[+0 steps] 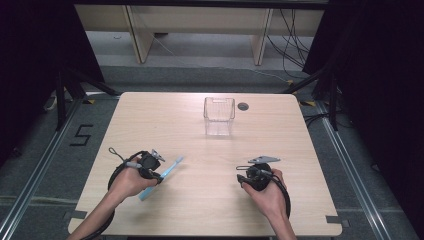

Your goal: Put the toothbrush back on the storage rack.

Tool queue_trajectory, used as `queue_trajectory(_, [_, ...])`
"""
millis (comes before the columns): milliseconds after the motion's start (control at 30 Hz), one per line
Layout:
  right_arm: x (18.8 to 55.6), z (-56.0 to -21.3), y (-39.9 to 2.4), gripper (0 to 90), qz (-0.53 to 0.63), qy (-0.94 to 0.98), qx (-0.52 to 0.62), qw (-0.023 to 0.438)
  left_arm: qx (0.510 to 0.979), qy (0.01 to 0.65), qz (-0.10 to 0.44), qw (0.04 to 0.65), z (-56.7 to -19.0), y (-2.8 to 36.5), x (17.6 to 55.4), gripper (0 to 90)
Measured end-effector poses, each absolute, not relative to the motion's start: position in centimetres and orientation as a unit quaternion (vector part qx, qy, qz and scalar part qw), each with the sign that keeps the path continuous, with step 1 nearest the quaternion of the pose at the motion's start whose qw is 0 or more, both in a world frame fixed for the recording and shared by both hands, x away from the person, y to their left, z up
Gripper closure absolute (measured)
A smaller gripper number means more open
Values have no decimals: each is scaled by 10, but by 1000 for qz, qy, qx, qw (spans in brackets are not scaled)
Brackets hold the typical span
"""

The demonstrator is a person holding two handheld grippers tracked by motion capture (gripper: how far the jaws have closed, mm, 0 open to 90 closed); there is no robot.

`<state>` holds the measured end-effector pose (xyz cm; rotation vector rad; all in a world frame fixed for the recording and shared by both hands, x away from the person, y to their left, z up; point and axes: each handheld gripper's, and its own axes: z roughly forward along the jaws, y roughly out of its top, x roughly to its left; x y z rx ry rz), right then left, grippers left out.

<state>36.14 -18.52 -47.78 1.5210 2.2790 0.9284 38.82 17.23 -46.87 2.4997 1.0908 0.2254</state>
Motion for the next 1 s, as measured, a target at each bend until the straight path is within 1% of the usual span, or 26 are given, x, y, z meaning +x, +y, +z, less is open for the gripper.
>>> queue_trajectory(67, [362, -478, -185, 592, 318, 782, 521, 124, 894, 390, 80, 206, -468, 173, 388, 781])
queue_trajectory(267, [364, -481, -187, 591, 325, 788, 508, 127, 885, 384, 87, 250, -464, 180, 386, 782])
queue_trajectory(300, [364, -482, -188, 591, 315, 790, 508, 138, 880, 386, 91, 263, -465, 180, 385, 782])
queue_trajectory(367, [364, -481, -188, 592, 314, 792, 506, 134, 877, 384, 89, 276, -463, 182, 384, 782])
queue_trajectory(400, [363, -482, -187, 592, 315, 788, 511, 138, 870, 386, 95, 291, -463, 183, 384, 781])
queue_trajectory(500, [363, -481, -187, 592, 319, 786, 510, 139, 864, 385, 103, 308, -462, 186, 382, 782])
queue_trajectory(633, [361, -480, -185, 592, 324, 783, 513, 134, 846, 385, 120, 348, -465, 189, 379, 782])
queue_trajectory(700, [362, -481, -186, 593, 329, 787, 503, 142, 840, 382, 123, 364, -466, 192, 378, 782])
queue_trajectory(733, [361, -481, -184, 593, 335, 781, 510, 132, 836, 384, 124, 373, -466, 193, 377, 782])
queue_trajectory(800, [361, -480, -184, 592, 334, 785, 505, 131, 829, 382, 128, 388, -467, 196, 376, 782])
queue_trajectory(833, [359, -480, -181, 593, 335, 775, 519, 132, 819, 387, 132, 403, -469, 196, 375, 782])
queue_trajectory(967, [360, -481, -180, 592, 352, 778, 504, 132, 802, 385, 148, 433, -471, 199, 373, 782])
queue_trajectory(1000, [361, -482, -180, 591, 356, 780, 496, 138, 795, 389, 150, 441, -472, 199, 372, 782])
